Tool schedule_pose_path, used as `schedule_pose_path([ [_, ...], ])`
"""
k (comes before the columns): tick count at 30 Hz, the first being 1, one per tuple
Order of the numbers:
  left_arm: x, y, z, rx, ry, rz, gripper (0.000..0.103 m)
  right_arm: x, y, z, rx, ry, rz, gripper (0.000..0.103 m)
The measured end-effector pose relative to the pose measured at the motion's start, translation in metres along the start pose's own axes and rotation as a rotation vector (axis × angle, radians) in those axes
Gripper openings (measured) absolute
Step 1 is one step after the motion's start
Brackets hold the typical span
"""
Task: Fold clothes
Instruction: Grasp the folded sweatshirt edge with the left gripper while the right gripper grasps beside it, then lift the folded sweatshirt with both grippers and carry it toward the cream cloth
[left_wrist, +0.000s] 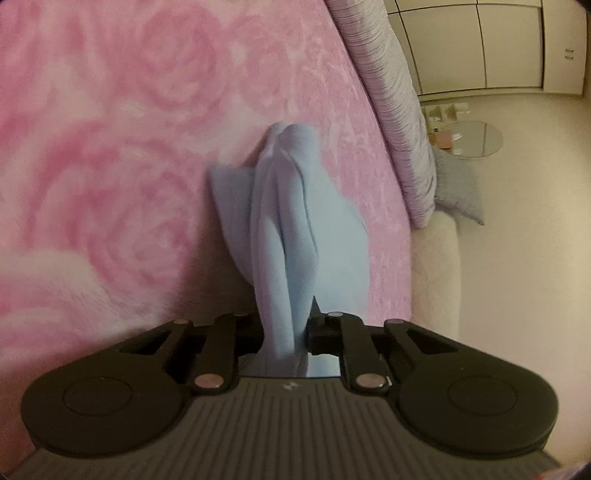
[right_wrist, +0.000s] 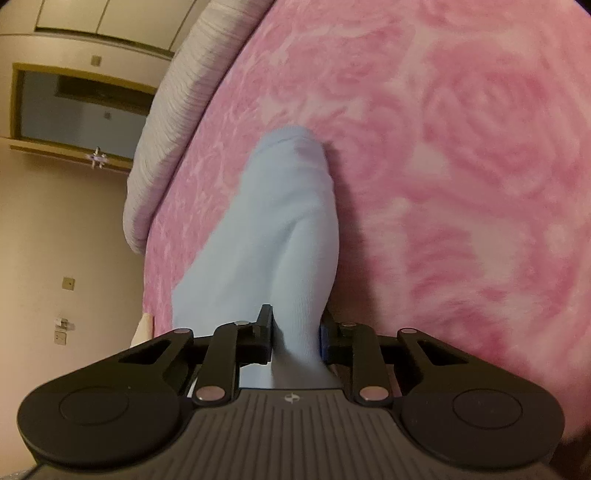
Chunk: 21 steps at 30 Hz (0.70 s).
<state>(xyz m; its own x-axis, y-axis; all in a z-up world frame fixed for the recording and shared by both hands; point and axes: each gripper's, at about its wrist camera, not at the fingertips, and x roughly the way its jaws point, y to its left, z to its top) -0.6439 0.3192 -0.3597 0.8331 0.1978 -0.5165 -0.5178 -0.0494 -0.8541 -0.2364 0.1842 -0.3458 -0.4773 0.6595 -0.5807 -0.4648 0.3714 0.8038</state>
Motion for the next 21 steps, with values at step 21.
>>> schedule_pose_path([
  [21, -0.367, -0.030, 0.008, -0.200, -0.312, 0.040, 0.013, 0.029, 0.310, -0.120, -0.056, 0.296, 0.102, 0.022],
])
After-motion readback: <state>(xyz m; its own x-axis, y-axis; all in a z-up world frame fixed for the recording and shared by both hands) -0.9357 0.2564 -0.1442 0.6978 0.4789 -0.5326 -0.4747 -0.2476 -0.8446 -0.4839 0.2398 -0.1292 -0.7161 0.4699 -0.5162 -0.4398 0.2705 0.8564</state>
